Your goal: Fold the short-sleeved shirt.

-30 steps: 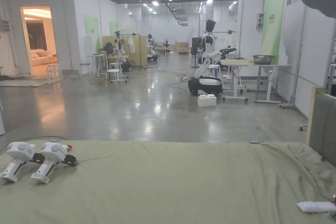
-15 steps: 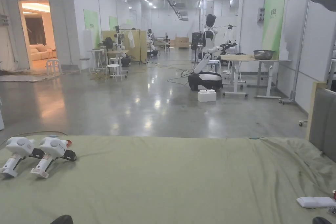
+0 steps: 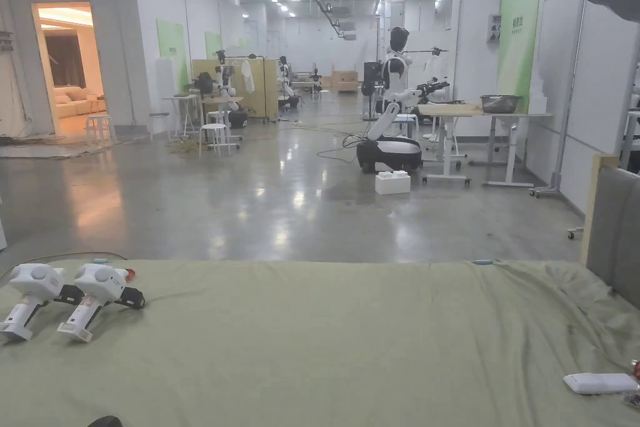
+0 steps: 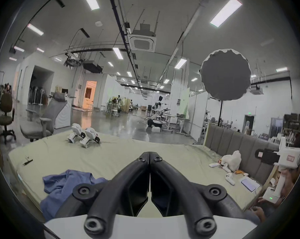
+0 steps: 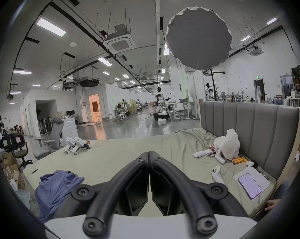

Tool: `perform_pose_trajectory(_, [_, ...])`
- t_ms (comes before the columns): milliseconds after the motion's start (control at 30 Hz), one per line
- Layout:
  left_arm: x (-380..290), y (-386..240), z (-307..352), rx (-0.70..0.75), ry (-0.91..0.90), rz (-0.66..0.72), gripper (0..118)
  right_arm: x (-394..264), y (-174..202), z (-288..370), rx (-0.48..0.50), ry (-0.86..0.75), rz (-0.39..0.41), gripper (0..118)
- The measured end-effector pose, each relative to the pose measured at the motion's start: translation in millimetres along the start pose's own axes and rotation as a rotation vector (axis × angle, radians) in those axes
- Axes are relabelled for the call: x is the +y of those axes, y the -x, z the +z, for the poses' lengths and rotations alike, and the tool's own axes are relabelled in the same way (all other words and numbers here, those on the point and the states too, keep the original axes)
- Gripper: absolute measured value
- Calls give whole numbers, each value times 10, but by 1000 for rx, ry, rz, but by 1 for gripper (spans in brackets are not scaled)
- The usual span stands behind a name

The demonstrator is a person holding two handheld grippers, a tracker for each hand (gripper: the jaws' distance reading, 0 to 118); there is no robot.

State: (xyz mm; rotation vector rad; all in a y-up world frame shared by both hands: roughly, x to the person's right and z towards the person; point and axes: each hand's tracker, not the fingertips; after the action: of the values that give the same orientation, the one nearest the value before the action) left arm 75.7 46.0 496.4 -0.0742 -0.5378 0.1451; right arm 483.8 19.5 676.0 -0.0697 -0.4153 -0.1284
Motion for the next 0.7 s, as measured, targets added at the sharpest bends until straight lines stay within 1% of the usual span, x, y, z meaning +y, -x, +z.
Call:
perform_pose_trajectory(67, [23, -16, 8, -3, -3, -13, 1, -6, 2, 4, 2, 0, -12, 0])
perform_pose_trajectory(133, [43, -49, 9, -10, -10, -25, 1, -21, -18, 4, -5, 15, -61, 0])
perform_pose_trajectory(167, [50, -75, 7, -11, -13, -40, 1, -38, -43, 12, 7, -1, -89, 0])
perform_pose_trajectory(200, [60, -85, 13, -13, -14, -56, 1, -37, -59, 9, 18, 3, -92, 0])
perform_pose_trajectory(233, [66, -100, 13, -16, -14, -63, 1, -34, -53, 2, 19, 10, -81, 0])
perform_pose_trajectory(300, [87, -120, 12, -26, -9, -68, 1, -31, -30, 13, -26, 11, -36, 0])
perform_pose_trajectory(500, [98, -160, -12, -23, -2, -97, 1, -11, 23, 44, -23, -7, 36, 0])
perform_pose_trajectory(567, [96, -172, -20, -24, 2, -94, 1, -2, 26, 56, -14, -11, 46, 0])
perform_pose_trajectory(700, [81, -180, -18, -23, 12, -123, 1, 19, 36, 71, 20, -28, 40, 0])
